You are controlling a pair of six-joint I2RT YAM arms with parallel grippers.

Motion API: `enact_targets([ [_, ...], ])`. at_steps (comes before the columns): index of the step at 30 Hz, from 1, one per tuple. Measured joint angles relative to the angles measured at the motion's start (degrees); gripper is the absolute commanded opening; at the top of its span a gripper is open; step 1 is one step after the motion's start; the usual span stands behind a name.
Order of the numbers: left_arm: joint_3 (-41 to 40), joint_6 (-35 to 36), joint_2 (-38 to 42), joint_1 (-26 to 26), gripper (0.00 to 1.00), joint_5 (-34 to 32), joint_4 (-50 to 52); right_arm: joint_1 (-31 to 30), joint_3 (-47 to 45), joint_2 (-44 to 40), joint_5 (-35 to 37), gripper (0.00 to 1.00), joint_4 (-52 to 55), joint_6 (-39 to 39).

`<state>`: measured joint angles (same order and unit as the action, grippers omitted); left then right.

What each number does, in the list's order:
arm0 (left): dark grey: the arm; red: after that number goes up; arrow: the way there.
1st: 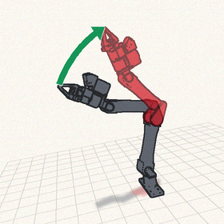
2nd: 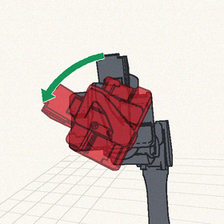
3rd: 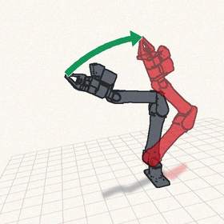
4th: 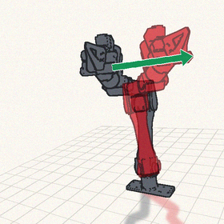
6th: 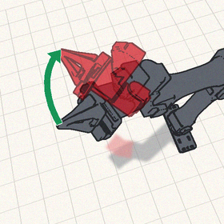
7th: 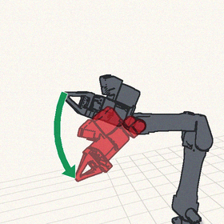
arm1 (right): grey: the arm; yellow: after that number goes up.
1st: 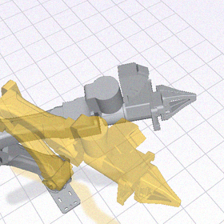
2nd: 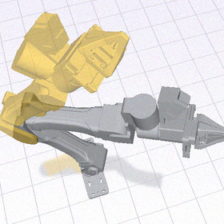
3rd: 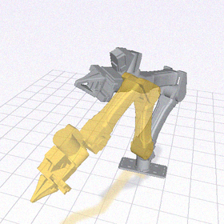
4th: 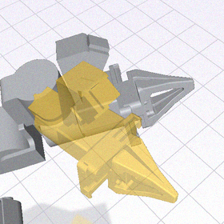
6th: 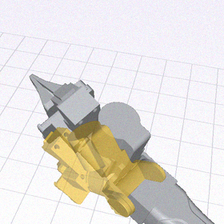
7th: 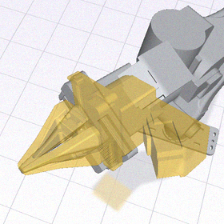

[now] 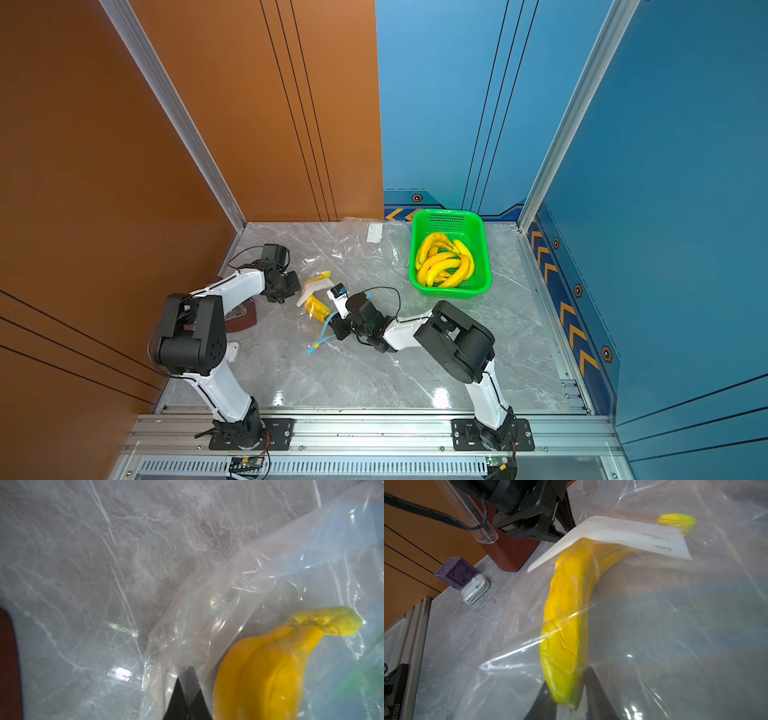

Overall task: Open the zip-top bag and take out the banana
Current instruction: Pick up the banana from the zipper food storage bag.

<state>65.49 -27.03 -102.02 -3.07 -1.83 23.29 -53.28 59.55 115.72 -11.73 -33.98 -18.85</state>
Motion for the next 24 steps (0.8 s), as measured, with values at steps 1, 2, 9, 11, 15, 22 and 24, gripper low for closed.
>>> enact_targets([
  [1,0.0,0.0,0.0,0.0,0.0,0.1,0.0,0.0,0.0,0.0,0.0,0.43,0.0,0.1],
  [2,0.0,0.1,0.0,-0.1,0.0,0.4,0.0,-0.1,0.0,0.0,0.0,0.48,-0.1,0.2],
  [9,0.8,0.7,-1.2,-2.9,0.0,1.7,0.0,0.2,1.6,1.9,0.2,0.62,0.5,1.4],
  [11,1.0,0.8,-1.4,-4.2,0.0,2.3,0.0,0.5,3.3,4.1,0.1,0.62,0.6,1.5],
  [15,1.0,1.0,-1.4,-6.0,0.0,2.5,0.0,1.2,5.9,7.0,-0.1,0.53,1.9,1.5],
  [22,1.4,1.3,-1.6,-4.9,0.0,2.3,0.0,1.2,5.4,6.7,-0.5,0.25,2.0,1.4],
  [24,1.5,1.5,-1.6,-3.7,0.0,1.7,0.0,1.1,2.8,4.2,-0.3,0.24,2.0,1.4],
])
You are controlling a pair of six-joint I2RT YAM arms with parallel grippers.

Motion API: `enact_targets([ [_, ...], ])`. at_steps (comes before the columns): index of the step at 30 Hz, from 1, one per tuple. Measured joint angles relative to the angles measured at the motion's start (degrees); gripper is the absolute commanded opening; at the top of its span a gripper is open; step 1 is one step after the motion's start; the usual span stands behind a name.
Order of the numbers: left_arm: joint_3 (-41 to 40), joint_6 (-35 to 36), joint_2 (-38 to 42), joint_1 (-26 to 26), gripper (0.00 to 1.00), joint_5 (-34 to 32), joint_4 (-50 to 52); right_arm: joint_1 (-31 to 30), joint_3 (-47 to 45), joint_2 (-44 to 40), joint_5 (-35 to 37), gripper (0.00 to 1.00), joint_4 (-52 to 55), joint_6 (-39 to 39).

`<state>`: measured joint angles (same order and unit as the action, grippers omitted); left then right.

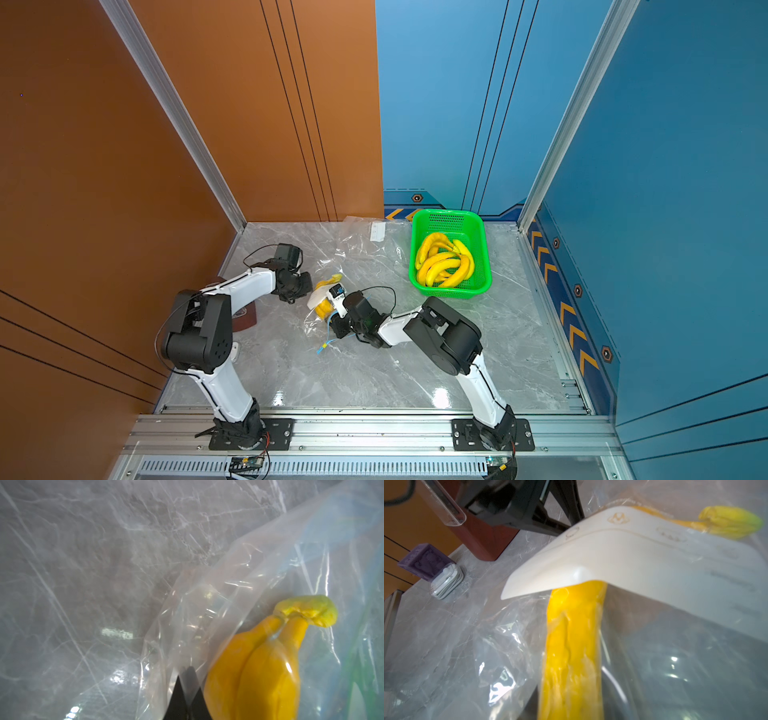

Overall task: Open the zip-top bag and take out the banana
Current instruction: Pick up the banana from the zipper food storage bag.

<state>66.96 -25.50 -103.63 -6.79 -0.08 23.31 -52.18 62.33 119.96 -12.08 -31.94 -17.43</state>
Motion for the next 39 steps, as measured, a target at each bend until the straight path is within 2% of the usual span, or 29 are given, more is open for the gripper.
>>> enact_targets([
  [7,1.4,1.2,0.0,3.4,0.0,-5.1,0.0,-1.7,-8.2,-11.5,0.8,0.23,2.0,-0.6],
  [14,4.5,2.1,0.0,3.6,0.0,-8.4,0.0,-5.6,-13.6,-20.4,3.3,0.23,7.1,-1.0],
  [24,7.8,1.6,-1.7,8.0,0.0,-9.5,0.2,-10.5,-25.9,-31.2,5.3,0.24,15.1,-0.5],
  [27,8.4,1.6,-3.0,8.8,0.0,-8.9,0.4,-12.7,-27.5,-37.4,6.1,0.25,18.4,-0.1],
  [29,8.5,1.6,-3.7,9.2,0.04,-8.9,0.3,-12.8,-27.5,-42.8,8.0,0.27,21.4,-0.2],
  [32,8.5,1.6,-3.8,9.4,0.06,-7.8,0.6,-9.6,-26.9,-50.4,10.3,0.28,26.2,0.1],
  [39,8.5,1.6,-3.8,8.0,0.0,-6.1,0.2,9.5,-24.5,-57.4,9.5,0.29,34.2,0.7],
])
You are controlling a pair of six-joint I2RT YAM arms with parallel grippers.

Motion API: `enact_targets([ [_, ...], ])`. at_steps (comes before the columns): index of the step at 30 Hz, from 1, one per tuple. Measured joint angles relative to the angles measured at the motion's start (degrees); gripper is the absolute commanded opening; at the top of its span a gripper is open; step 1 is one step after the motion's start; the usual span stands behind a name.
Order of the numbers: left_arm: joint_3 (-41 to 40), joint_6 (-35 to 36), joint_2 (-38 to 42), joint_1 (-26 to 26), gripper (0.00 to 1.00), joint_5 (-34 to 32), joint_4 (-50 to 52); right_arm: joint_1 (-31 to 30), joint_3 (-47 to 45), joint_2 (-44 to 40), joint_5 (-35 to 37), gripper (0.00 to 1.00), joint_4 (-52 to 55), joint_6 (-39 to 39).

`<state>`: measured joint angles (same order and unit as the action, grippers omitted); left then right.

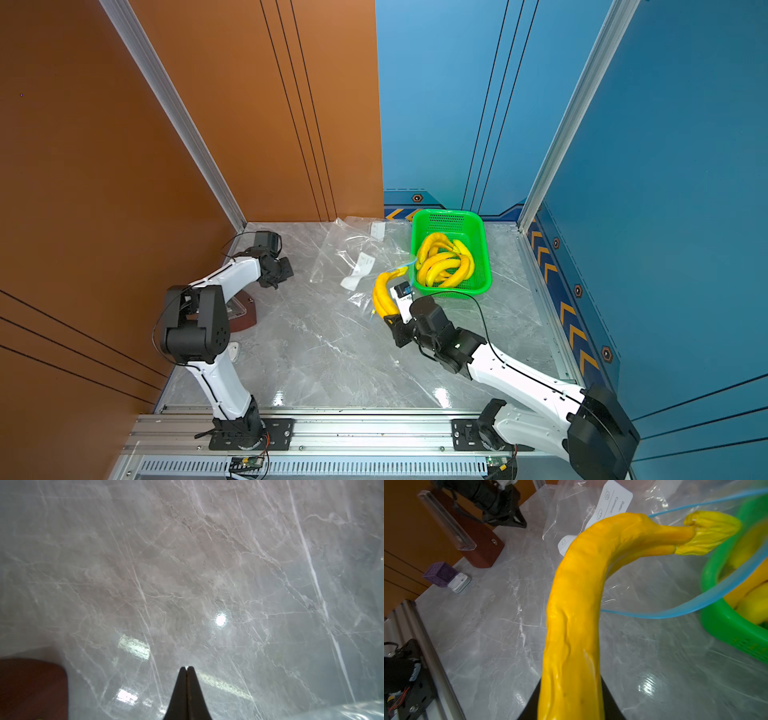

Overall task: Open the zip-top bag and take out the banana
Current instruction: Pick up the banana from the zipper food storage bag, then place the banana in the basket.

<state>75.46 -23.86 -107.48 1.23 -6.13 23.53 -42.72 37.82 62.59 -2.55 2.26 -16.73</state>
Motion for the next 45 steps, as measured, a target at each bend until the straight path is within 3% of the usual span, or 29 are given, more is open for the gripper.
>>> enact_targets([
  [5,0.0,0.0,0.0,1.0,0.0,-0.3,0.0,0.7,-0.2,0.1,-4.0,0.29,2.3,0.0],
  [8,0.0,0.0,0.0,0.7,0.14,-0.2,0.0,-0.5,-0.8,1.4,-5.4,0.29,2.3,0.0],
  [14,0.0,-0.1,2.0,-5.6,0.26,0.1,0.0,-4.5,-2.0,1.9,-3.4,0.31,5.0,0.0],
  [19,0.0,0.0,6.5,-14.3,0.36,0.1,-0.1,2.9,-0.7,-7.4,-0.4,0.32,10.9,0.5],
  [25,-1.5,0.0,11.1,-16.6,0.46,-0.5,-0.3,14.6,4.1,-9.7,0.2,0.32,12.4,0.4],
  [29,-4.0,0.3,13.3,-16.6,0.55,-1.3,-0.4,19.3,7.8,-3.7,1.3,0.32,12.0,0.4],
  [37,-12.0,0.5,20.8,-16.6,0.64,-1.6,-1.7,27.1,18.5,20.1,5.1,0.33,6.8,-0.2],
  [45,-22.8,0.9,30.4,-16.7,0.85,-2.6,-6.3,26.6,21.2,29.8,8.6,0.65,4.3,-2.9],
])
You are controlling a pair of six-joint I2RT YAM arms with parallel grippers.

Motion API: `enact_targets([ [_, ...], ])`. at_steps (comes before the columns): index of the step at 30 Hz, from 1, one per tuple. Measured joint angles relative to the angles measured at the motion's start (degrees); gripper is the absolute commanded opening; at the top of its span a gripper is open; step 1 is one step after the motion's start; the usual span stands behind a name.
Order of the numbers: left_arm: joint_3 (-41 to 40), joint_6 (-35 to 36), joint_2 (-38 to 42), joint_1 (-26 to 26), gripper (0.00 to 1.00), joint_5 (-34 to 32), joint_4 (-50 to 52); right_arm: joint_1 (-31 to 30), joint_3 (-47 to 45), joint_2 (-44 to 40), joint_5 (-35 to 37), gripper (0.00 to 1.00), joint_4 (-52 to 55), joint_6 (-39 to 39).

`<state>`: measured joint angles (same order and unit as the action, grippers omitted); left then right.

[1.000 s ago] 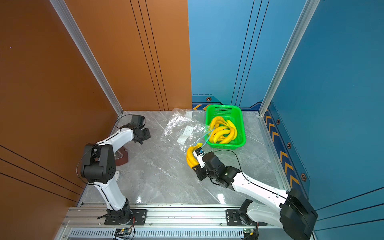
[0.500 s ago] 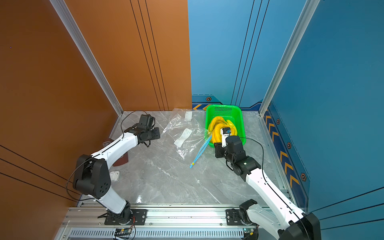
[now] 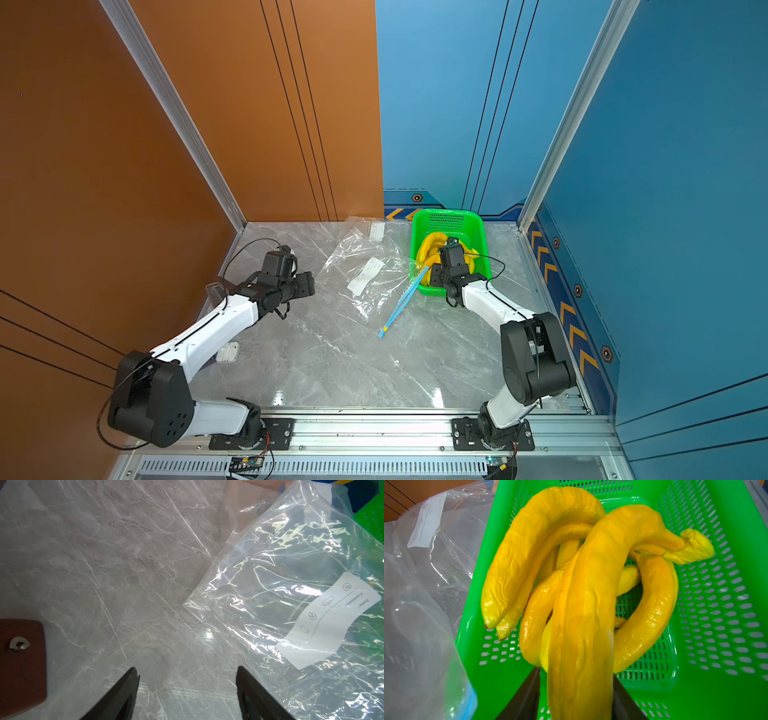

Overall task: Open the zip-top bag and take out the banana
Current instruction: Place the banana in the basket, then reset both arms

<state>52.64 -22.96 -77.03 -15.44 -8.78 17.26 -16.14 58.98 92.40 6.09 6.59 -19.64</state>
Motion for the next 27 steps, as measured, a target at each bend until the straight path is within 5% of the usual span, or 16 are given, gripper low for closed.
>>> enact_targets([
  [2,-2.0,0.2,1.6,0.0,0.94,-0.6,-0.7,-0.5,0.0,-0.2,0.4,0.7,-0.4,-0.4],
  [5,-4.7,0.5,4.0,0.0,0.98,-2.0,-2.3,-1.4,0.0,-1.2,1.4,1.0,-0.4,-1.3],
  [11,-9.7,1.4,9.4,1.7,0.98,-7.6,-5.8,-1.2,-4.5,-13.4,5.9,1.0,-0.2,-1.3],
  [17,-23.0,8.9,17.7,8.2,0.98,-12.7,-20.6,3.1,-16.0,-27.3,14.8,1.0,-5.2,-0.5],
  [21,-33.8,16.3,17.2,11.5,0.98,-12.4,-33.4,5.0,-24.0,-26.9,20.0,1.0,-8.7,2.3],
  [27,-35.0,22.5,11.0,13.2,0.98,-8.3,-43.3,6.5,-29.6,-20.0,25.3,1.0,-20.6,5.9],
])
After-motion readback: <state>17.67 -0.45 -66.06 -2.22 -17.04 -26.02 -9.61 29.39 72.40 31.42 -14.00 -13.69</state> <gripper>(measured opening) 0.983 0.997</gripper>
